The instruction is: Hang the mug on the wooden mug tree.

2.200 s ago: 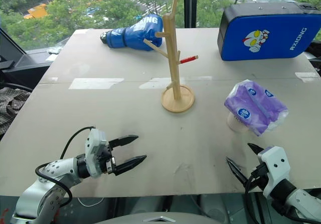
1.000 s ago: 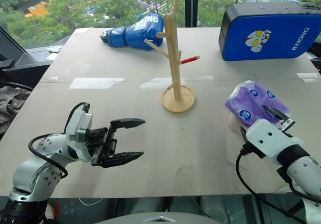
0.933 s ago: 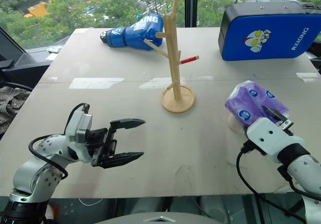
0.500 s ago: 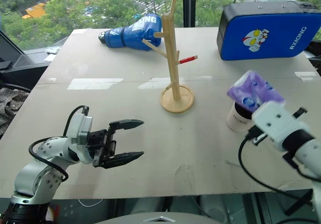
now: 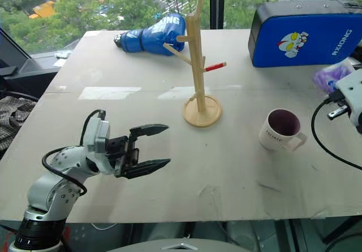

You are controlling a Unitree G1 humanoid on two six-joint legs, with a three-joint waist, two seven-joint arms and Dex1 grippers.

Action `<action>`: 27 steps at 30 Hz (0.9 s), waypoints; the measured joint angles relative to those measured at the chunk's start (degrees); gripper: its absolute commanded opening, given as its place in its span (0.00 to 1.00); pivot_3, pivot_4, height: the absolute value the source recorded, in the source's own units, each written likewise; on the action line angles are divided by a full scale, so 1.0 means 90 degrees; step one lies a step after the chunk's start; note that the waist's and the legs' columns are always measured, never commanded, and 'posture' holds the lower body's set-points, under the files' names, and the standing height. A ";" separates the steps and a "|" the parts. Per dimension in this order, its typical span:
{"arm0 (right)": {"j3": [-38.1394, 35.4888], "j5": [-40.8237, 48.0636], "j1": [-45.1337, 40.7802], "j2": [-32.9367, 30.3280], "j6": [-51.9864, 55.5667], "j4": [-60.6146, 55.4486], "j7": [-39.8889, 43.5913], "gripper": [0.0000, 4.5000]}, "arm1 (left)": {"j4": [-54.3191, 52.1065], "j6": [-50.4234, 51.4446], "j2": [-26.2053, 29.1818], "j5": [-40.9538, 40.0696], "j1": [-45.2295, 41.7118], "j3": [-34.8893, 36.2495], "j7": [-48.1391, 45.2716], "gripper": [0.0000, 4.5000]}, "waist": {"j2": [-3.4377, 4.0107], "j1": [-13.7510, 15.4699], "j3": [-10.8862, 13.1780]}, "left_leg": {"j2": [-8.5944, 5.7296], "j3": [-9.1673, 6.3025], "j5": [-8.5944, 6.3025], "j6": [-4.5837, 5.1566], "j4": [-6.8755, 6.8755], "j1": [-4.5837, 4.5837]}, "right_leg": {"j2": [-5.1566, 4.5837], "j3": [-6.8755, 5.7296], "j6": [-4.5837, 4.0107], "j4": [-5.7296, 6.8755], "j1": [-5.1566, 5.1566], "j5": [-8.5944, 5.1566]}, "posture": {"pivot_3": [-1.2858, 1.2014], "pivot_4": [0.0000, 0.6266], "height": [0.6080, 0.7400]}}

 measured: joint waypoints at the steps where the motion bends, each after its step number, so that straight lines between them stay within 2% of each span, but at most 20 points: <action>1: 0.0206 -0.0094 -0.0212 0.0038 -0.0373 0.0443 -0.0034 0.18 | -0.0003 0.0014 -0.0012 0.0001 -0.0058 -0.0025 0.0042 1.00 | -0.0003 -0.0036 0.0000 | 0.0002 0.0009 0.0000 0.0000 0.0000 0.0006 | 0.0006 0.0006 0.0000 0.0001 0.0003 0.0000 | 0.52 0.24 1.00; 2: 0.0654 -0.0416 -0.0754 0.0209 -0.1363 0.2130 -0.0146 0.23 | -0.0125 0.0029 -0.0103 -0.0009 -0.0250 -0.0065 0.0196 1.00 | -0.0008 -0.0054 0.0003 | 0.0004 0.0015 0.0000 0.0000 0.0003 0.0009 | 0.0009 0.0013 0.0000 0.0004 0.0003 0.0001 | 0.52 0.24 1.00; 4: 0.0867 -0.0469 -0.1044 0.0355 -0.1965 0.3322 -0.0077 0.42 | -0.0315 0.0077 -0.0153 -0.0024 -0.0292 -0.0081 0.0408 1.00 | -0.0003 -0.0052 0.0005 | 0.0005 0.0022 0.0000 0.0000 0.0000 0.0002 | 0.0009 0.0021 0.0000 0.0003 -0.0007 0.0001 | 0.52 0.24 1.00; 6: 0.1005 -0.0489 -0.1161 0.0371 -0.2412 0.3863 -0.0004 0.64 | -0.0460 0.0159 -0.0270 -0.0038 -0.0293 -0.0099 0.0652 1.00 | 0.0006 -0.0051 0.0007 | 0.0005 0.0027 0.0000 0.0000 0.0000 -0.0004 | 0.0009 0.0027 0.0000 0.0001 -0.0013 0.0001 | 0.52 0.24 1.00; 7: 0.1009 -0.0496 -0.1190 0.0352 -0.2662 0.4010 0.0060 0.80 | -0.0560 0.0188 -0.0374 -0.0069 -0.0293 -0.0117 0.0858 1.00 | 0.0007 -0.0050 0.0007 | 0.0006 0.0027 0.0000 0.0000 0.0000 -0.0006 | 0.0009 0.0027 0.0001 -0.0001 -0.0014 0.0001 | 0.52 0.24 1.00; 8: 0.1009 -0.0497 -0.1191 0.0347 -0.2691 0.4014 0.0068 0.85 | -0.0573 0.0192 -0.0386 -0.0072 -0.0293 -0.0122 0.0888 1.00 | 0.0007 -0.0050 0.0007 | 0.0006 0.0027 0.0000 0.0000 0.0000 -0.0006 | 0.0009 0.0027 0.0001 -0.0001 -0.0014 0.0001 | 0.52 0.24 1.00; 9: 0.0996 -0.0456 -0.1177 0.0294 -0.2776 0.3983 0.0170 0.97 | -0.0634 0.0226 -0.0425 -0.0090 -0.0292 -0.0135 0.1024 1.00 | 0.0007 -0.0049 0.0007 | 0.0007 0.0027 0.0000 0.0000 0.0001 -0.0007 | 0.0010 0.0027 0.0001 -0.0001 -0.0014 0.0001 | 0.52 0.24 1.00; 12: 0.0669 -0.0192 -0.0555 -0.0005 -0.2652 0.3221 0.0573 0.99 | -0.0775 0.0293 -0.0498 -0.0121 -0.0277 -0.0181 0.1289 1.00 | 0.0007 0.0005 0.0006 | 0.0007 0.0016 -0.0001 0.0001 0.0003 -0.0011 | 0.0008 0.0017 0.0001 0.0000 -0.0012 0.0001 | 0.52 0.24 1.00; 15: -0.0489 0.0529 0.0869 -0.0069 -0.1739 0.1477 0.1053 0.99 | -0.0802 0.0347 -0.0494 -0.0120 -0.0287 -0.0277 0.1338 1.00 | 0.0009 0.0087 0.0006 | 0.0007 0.0010 -0.0002 0.0003 0.0003 -0.0009 | 0.0008 0.0015 0.0001 0.0000 -0.0007 0.0001 | 0.52 0.24 1.00; 17: -0.1321 0.0957 0.1542 0.0151 -0.0993 0.0399 0.1146 0.99 | -0.0809 0.0383 -0.0472 -0.0118 -0.0323 -0.0295 0.1347 1.00 | 0.0012 0.0139 0.0004 | 0.0008 0.0008 -0.0003 0.0004 0.0002 -0.0002 | 0.0011 0.0014 0.0002 0.0001 0.0000 0.0001 | 0.52 0.24 1.00; 19: -0.2496 0.1483 0.2572 0.0771 0.0135 -0.1328 0.1111 0.99 | -0.0800 0.0440 -0.0468 -0.0116 -0.0442 -0.0404 0.1382 1.00 | 0.0007 0.0182 0.0000 | 0.0009 -0.0008 -0.0006 0.0006 0.0000 -0.0004 | 0.0014 0.0002 0.0002 -0.0003 0.0004 0.0001 | 0.52 0.24 1.00; 21: -0.3129 0.1841 0.3399 0.1489 0.0892 -0.2660 0.0937 0.99 | -0.0748 0.0465 -0.0460 -0.0119 -0.0541 -0.0489 0.1355 1.00 | 0.0006 0.0192 -0.0001 | 0.0007 -0.0012 -0.0006 0.0006 0.0000 -0.0005 | 0.0012 -0.0002 0.0002 -0.0002 0.0005 0.0001 | 0.52 0.24 1.00; 24: -0.3278 0.2567 0.4128 0.2811 0.1733 -0.4116 0.0529 0.99 | -0.0521 0.0487 -0.0388 -0.0122 -0.0756 -0.0517 0.1165 1.00 | 0.0002 0.0150 -0.0007 | 0.0008 -0.0011 -0.0005 0.0003 0.0003 0.0003 | 0.0014 0.0003 0.0001 0.0006 0.0006 0.0001 | 0.52 0.24 1.00; 27: -0.2845 0.2886 0.4472 0.3551 0.2039 -0.4799 0.0061 0.99 | -0.0265 0.0501 -0.0310 -0.0121 -0.1006 -0.0526 0.0884 1.00 | 0.0015 0.0048 -0.0015 | 0.0005 0.0012 -0.0009 0.0011 0.0005 0.0015 | 0.0013 0.0027 0.0010 0.0008 0.0008 0.0007 | 0.52 0.24 1.00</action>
